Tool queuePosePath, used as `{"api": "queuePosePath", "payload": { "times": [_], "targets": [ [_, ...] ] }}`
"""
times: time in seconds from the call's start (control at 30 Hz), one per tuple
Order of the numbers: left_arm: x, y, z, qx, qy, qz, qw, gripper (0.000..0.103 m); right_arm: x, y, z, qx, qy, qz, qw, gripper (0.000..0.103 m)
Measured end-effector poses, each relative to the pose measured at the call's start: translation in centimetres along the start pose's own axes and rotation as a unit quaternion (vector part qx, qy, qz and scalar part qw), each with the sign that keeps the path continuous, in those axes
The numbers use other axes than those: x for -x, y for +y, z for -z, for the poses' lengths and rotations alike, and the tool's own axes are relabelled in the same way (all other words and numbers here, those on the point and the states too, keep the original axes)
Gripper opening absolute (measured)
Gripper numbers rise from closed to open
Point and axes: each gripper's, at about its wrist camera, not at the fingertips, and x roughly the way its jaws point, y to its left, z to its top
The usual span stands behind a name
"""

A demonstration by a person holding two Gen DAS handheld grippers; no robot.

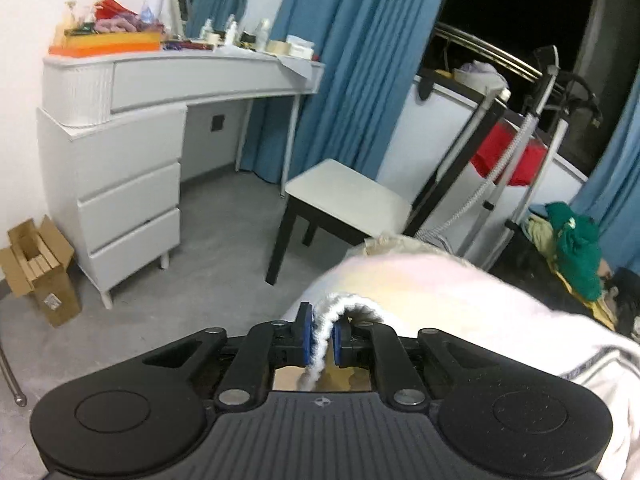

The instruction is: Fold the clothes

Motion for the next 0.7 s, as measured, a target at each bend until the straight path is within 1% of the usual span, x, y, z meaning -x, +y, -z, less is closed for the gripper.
{"api": "queuePosePath", "payload": {
  "times": [0.03, 0.07, 0.1, 0.13, 0.17, 0.23, 0.27, 0.3, 0.43, 0.53, 0.6, 0.7],
  "targets": [
    [0.1, 0.3, 0.2, -0.002, 0.000, 0.005, 1.0000, 0.019, 0.3, 0.1, -0.1, 0.001, -0.001, -0.003, 1.000, 0.035],
    [0.6, 0.4, 0.5, -0.006, 0.003, 0.009, 0.9999, 0.022, 0.7, 0.3, -0.2, 0.006, 0.000, -0.005, 1.000, 0.046],
    [1.0, 0.4, 0.6, -0.011, 0.005, 0.010, 0.9999, 0.031, 1.2, 0.6, -0.3, 0.011, 0.001, -0.006, 1.000, 0.066],
    [1.8, 0.5, 0.8, -0.016, 0.007, 0.010, 0.9998, 0.044, 1.6, 0.9, -0.4, 0.017, 0.001, -0.007, 1.000, 0.077],
    [2.8, 0.5, 1.3, -0.020, 0.004, 0.009, 0.9998, 0.051, 2.1, 1.2, -0.5, 0.023, 0.002, -0.007, 1.000, 0.089],
    [6.0, 0.7, 2.6, -0.028, -0.008, -0.002, 0.9996, 0.070, 3.8, 2.1, -0.4, 0.042, 0.002, -0.002, 0.999, 0.087],
    [7.6, 0.6, 3.3, -0.033, -0.013, -0.005, 0.9994, 0.075, 4.7, 2.1, -0.5, 0.051, 0.003, 0.001, 0.999, 0.087],
    [9.0, 0.5, 4.0, -0.039, -0.015, -0.005, 0.9991, 0.083, 5.6, 2.0, -0.6, 0.061, 0.003, 0.005, 0.998, 0.087],
    [14.4, -0.6, 6.7, -0.071, -0.020, -0.007, 0.9972, 0.083, 10.6, 1.4, -1.1, 0.115, -0.014, 0.043, 0.992, 0.087],
    [18.2, -2.8, 9.6, -0.113, -0.028, 0.003, 0.9932, 0.083, 13.1, -2.4, -3.0, 0.118, -0.021, 0.099, 0.988, 0.087],
    [21.1, -4.8, 12.2, -0.140, -0.032, 0.028, 0.9892, 0.083, 14.8, -4.9, -4.3, 0.119, -0.025, 0.135, 0.983, 0.087],
    [23.7, -8.6, 15.7, -0.159, -0.020, 0.077, 0.9841, 0.083, 17.3, -8.7, -6.3, 0.122, -0.032, 0.190, 0.974, 0.086]
  ]
}}
